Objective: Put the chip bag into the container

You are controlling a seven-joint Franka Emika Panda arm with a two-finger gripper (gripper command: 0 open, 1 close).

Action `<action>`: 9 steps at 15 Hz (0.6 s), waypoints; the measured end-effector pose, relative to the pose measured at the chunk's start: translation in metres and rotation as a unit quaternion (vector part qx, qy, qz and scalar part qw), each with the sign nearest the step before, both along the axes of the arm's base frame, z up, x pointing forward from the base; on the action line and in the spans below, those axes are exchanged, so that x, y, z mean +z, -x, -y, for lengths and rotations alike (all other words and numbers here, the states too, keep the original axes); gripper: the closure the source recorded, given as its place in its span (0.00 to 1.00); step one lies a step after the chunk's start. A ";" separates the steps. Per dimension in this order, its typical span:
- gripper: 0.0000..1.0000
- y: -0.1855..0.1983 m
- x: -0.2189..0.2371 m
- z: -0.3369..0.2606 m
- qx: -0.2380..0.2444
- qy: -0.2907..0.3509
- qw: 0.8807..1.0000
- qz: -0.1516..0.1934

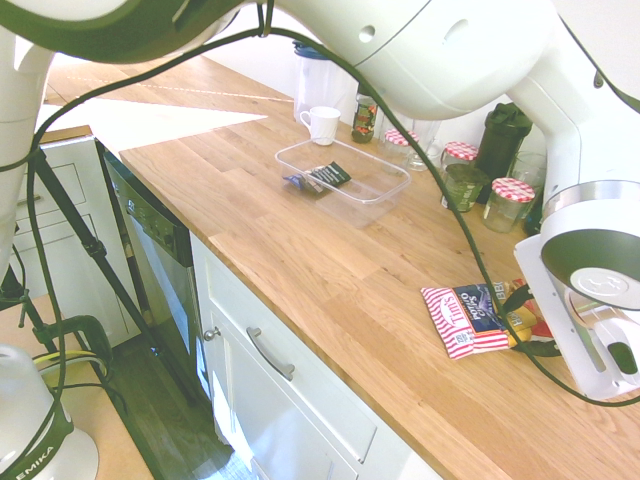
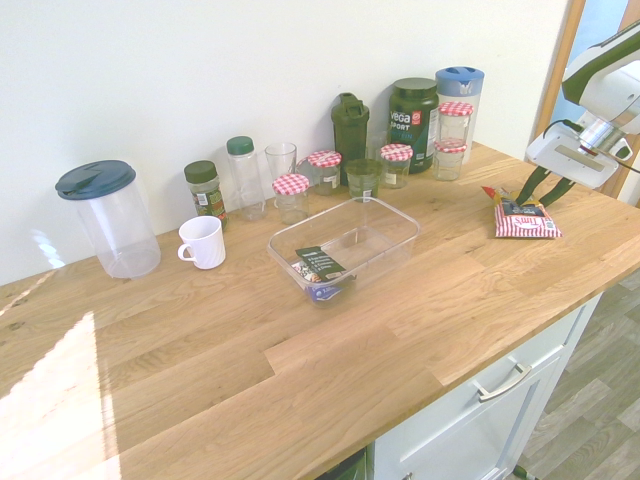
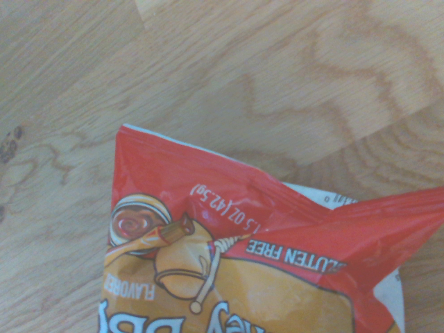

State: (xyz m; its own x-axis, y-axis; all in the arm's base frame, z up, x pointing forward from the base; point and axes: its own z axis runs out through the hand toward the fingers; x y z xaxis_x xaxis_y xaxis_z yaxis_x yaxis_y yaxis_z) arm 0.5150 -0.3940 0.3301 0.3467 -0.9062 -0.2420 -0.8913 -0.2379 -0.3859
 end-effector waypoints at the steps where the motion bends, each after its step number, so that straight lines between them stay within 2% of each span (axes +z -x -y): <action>1: 1.00 0.000 0.000 0.000 0.000 0.000 1.000 0.000; 6: 1.00 -0.002 0.005 -0.002 0.001 -0.006 1.000 0.004; 9: 1.00 -0.004 0.031 -0.007 0.007 0.001 1.000 0.022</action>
State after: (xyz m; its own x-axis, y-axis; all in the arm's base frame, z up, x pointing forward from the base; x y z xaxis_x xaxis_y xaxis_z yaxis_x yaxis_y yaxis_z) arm 0.5191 -0.3875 0.3613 0.3695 -0.9016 -0.2248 -0.8698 -0.2505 -0.4251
